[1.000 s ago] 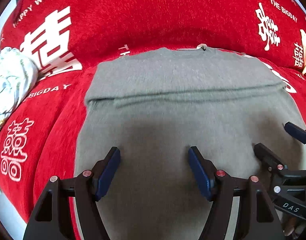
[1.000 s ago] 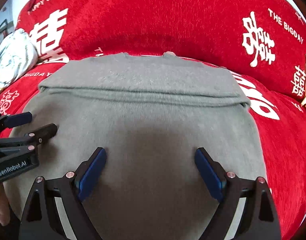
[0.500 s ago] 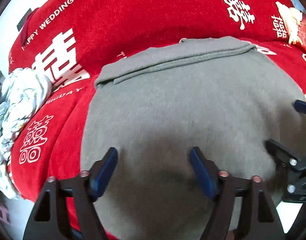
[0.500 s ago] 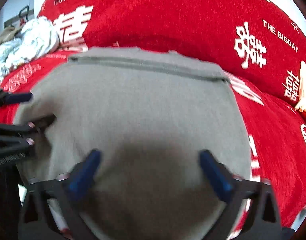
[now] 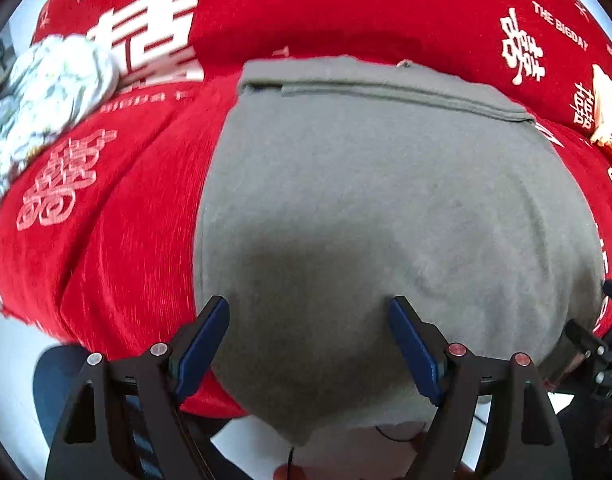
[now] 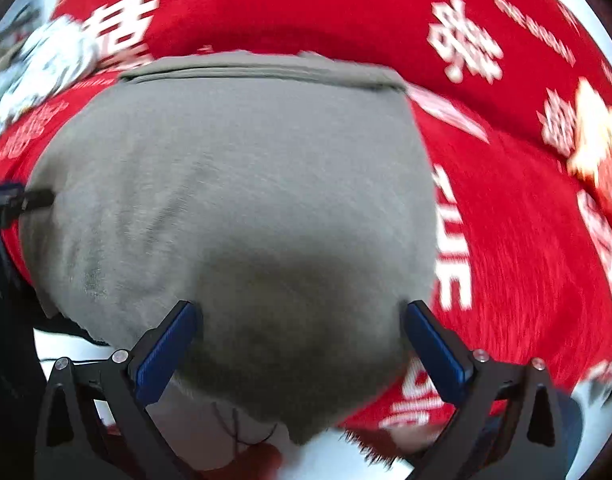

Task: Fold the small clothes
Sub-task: 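Move both tools to the sweater's hem and close on it, then lift the hem with both tools and fold it toward the collar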

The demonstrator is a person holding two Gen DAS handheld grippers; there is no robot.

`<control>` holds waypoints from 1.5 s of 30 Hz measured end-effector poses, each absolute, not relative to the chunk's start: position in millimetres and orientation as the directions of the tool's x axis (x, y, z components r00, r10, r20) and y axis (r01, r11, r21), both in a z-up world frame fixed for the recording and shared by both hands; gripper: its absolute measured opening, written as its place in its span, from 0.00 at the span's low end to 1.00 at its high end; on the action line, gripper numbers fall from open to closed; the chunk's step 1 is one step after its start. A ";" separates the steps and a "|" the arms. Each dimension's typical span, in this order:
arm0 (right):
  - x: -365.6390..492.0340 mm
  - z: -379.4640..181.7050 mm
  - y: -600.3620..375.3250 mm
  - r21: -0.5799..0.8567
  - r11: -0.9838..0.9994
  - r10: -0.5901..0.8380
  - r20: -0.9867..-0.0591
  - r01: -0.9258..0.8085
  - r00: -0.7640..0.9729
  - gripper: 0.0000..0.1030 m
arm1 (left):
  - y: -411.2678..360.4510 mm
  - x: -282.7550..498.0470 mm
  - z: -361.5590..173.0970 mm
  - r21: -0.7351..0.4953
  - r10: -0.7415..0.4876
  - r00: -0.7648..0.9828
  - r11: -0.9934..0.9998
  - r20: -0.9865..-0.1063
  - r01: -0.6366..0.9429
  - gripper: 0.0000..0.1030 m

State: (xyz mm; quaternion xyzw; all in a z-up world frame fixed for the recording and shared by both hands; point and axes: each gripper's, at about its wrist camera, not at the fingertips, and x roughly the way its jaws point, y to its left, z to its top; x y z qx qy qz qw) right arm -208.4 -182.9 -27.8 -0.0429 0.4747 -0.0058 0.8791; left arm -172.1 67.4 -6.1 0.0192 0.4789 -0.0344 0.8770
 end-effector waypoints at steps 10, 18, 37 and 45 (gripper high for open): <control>-211.9 -42.1 -183.3 -0.058 0.998 -0.063 -0.875 0.025 0.480 1.00 | 68.0 -180.1 -21.4 -0.056 -0.091 0.489 0.995 -0.868 0.085 0.80; -220.1 -34.9 -163.2 -0.135 0.991 -0.108 -0.855 -0.017 0.507 0.69 | 75.3 -193.1 -19.7 -0.122 -0.162 0.487 0.986 -0.858 0.113 0.50; -165.0 11.5 -141.9 -0.050 0.997 -0.003 -0.784 -0.059 0.621 0.81 | 28.9 -144.4 26.8 -0.064 -0.131 0.576 0.989 -0.807 0.134 0.69; -192.7 -26.1 -133.7 -0.154 0.980 -0.058 -0.835 -0.130 0.547 0.90 | 52.5 -174.8 -10.4 -0.015 -0.059 0.494 0.996 -0.867 0.093 0.87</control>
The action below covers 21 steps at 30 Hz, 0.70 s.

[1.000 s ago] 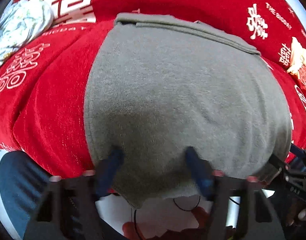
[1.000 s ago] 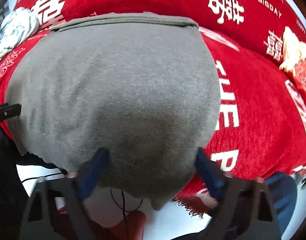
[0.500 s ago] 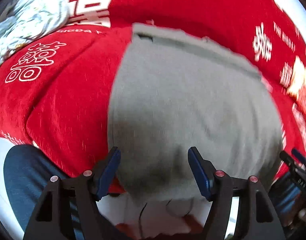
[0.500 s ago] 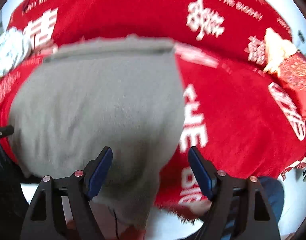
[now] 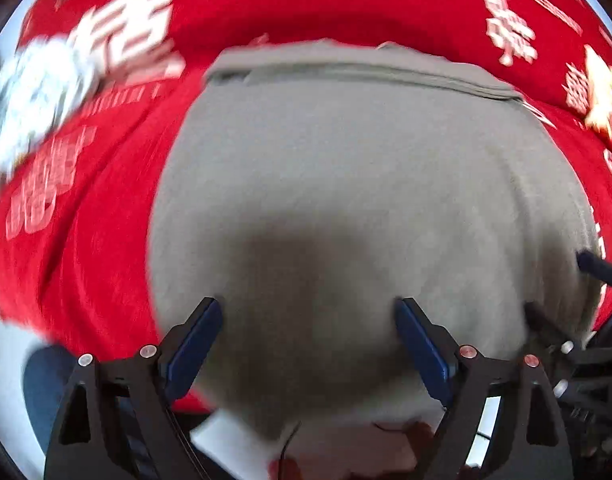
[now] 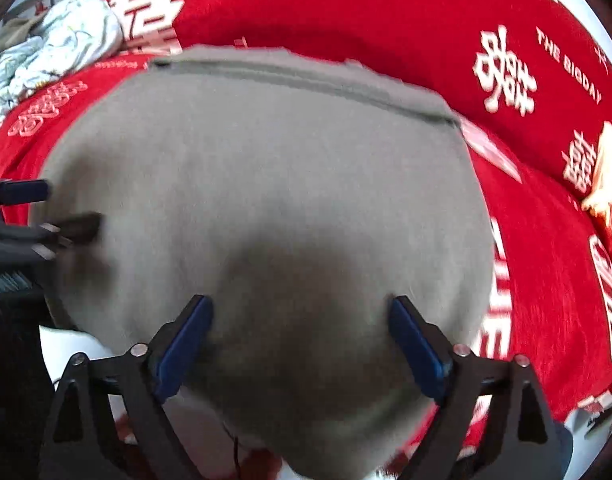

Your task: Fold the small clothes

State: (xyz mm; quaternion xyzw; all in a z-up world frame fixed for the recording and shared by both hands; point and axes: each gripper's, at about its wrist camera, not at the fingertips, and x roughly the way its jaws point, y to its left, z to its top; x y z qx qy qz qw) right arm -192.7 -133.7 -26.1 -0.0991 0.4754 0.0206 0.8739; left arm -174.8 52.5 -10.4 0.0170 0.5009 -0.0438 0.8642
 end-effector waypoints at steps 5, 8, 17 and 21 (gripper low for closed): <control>-225.7 -11.6 -170.3 -0.110 0.993 -0.073 -0.837 -0.036 0.542 0.90 | 108.4 -198.4 -17.1 -0.116 -0.064 0.456 0.989 -0.888 -0.087 0.87; -228.5 -24.9 -187.1 0.001 1.000 0.006 -0.885 -0.011 0.466 0.90 | 117.6 -193.6 -46.6 -0.227 -0.176 0.326 0.966 -0.929 -0.126 0.87; -224.4 -43.2 -199.1 0.046 0.999 0.036 -0.915 0.014 0.403 0.34 | 97.0 -192.9 -57.8 -0.329 -0.312 0.247 0.944 -0.917 -0.030 0.29; -235.8 -21.6 -198.9 0.110 0.993 0.118 -0.880 -0.044 0.460 0.11 | 100.0 -203.8 -26.9 -0.337 -0.327 0.318 0.941 -0.890 0.026 0.12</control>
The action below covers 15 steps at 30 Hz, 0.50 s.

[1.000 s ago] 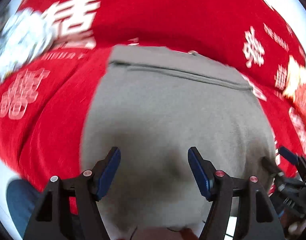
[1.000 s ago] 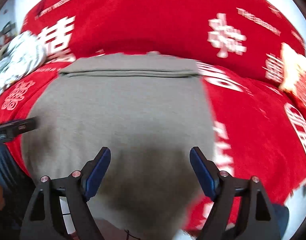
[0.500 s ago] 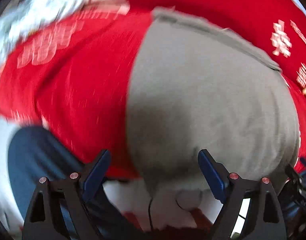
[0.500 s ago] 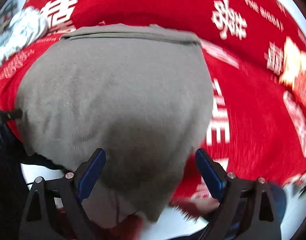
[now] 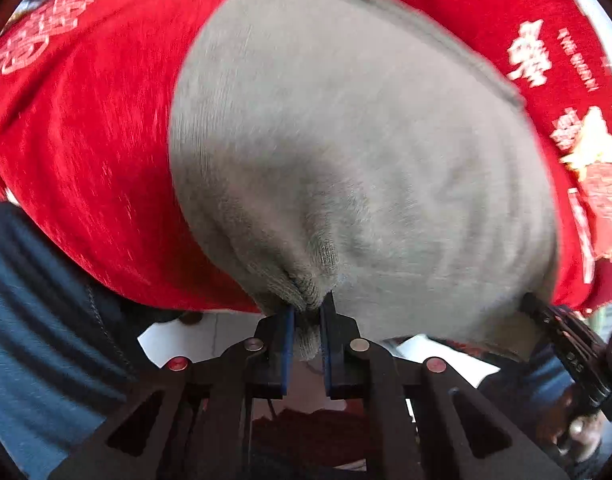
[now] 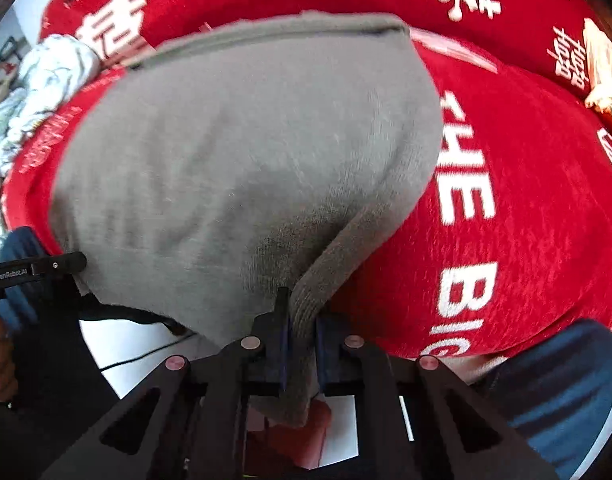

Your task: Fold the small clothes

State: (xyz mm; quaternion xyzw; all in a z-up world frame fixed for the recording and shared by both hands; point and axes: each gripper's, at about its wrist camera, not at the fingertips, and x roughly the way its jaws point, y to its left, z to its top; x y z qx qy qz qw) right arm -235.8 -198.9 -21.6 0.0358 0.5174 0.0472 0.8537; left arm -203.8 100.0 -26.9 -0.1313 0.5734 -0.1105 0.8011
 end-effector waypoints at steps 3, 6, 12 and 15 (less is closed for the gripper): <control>-241.7 0.7 -206.6 0.169 0.984 0.171 -0.838 -0.051 0.518 0.11 | 104.7 -204.7 2.6 -0.348 -0.341 0.403 0.936 -0.849 0.059 0.12; -233.4 27.1 -222.1 0.232 0.972 0.211 -0.766 -0.045 0.607 0.11 | 108.6 -192.9 33.7 -0.370 -0.362 0.497 0.925 -0.788 0.088 0.12; -169.1 39.2 -222.8 0.267 0.963 0.212 -0.703 -0.024 0.679 0.11 | 100.9 -135.0 47.4 -0.364 -0.347 0.539 0.928 -0.767 0.080 0.12; -144.0 22.0 -220.6 0.257 0.966 0.196 -0.739 0.002 0.645 0.11 | 115.0 -116.0 26.9 -0.407 -0.382 0.488 0.911 -0.785 0.059 0.12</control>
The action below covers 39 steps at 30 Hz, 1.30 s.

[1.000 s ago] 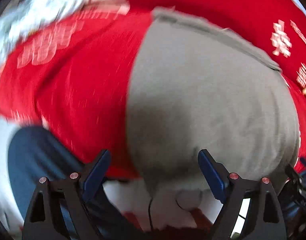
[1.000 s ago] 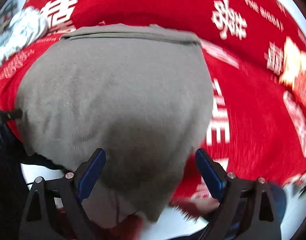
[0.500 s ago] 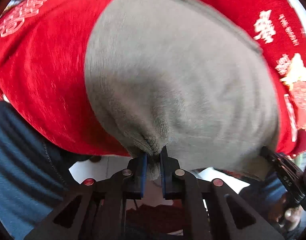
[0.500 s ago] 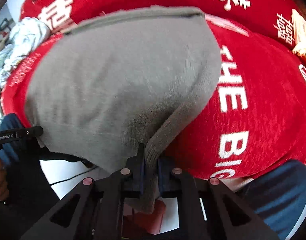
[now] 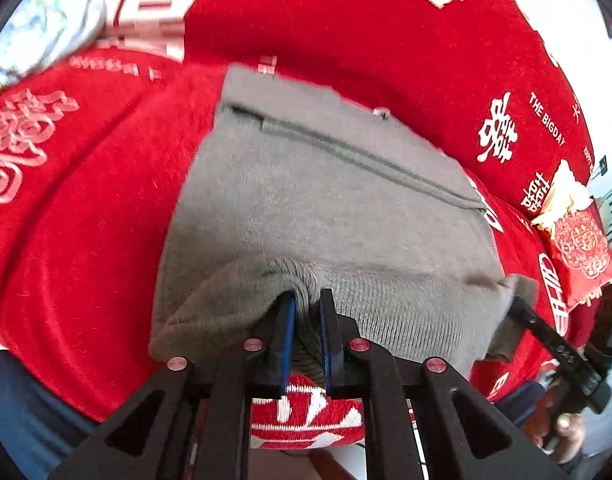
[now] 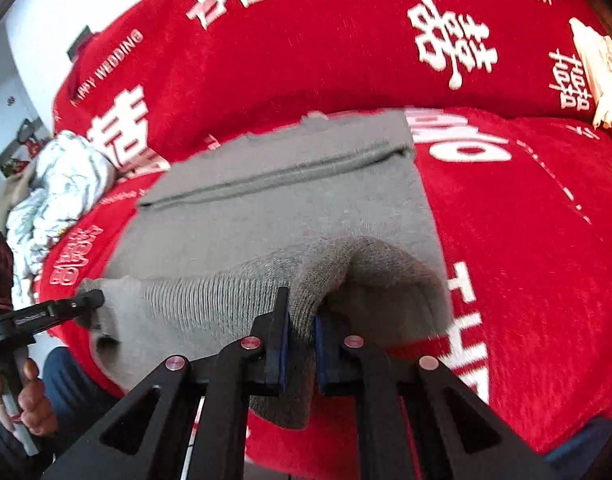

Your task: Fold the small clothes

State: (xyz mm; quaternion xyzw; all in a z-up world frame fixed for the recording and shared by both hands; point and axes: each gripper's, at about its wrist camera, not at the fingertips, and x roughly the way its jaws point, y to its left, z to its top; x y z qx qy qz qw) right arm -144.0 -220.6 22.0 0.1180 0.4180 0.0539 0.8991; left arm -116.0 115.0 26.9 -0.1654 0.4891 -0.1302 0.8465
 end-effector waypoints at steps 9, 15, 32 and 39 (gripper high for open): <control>-155.0 10.0 -225.1 0.303 0.953 0.236 -0.738 -0.002 0.633 0.49 | 135.9 -161.2 17.0 -0.542 -0.489 0.481 0.840 -0.727 0.035 0.82; -155.4 9.0 -226.8 0.340 0.941 0.268 -0.730 -0.007 0.628 0.57 | 127.6 -151.5 1.3 -0.676 -0.617 0.392 0.737 -0.682 -0.014 0.82; -155.6 4.5 -225.6 0.347 0.938 0.283 -0.732 -0.019 0.620 0.57 | 127.0 -167.6 3.9 -0.679 -0.549 0.470 0.716 -0.691 -0.161 0.82; -155.2 4.7 -224.8 0.342 0.939 0.280 -0.731 -0.020 0.622 0.57 | 130.8 -164.9 -14.4 -0.687 -0.544 0.473 0.697 -0.693 -0.206 0.45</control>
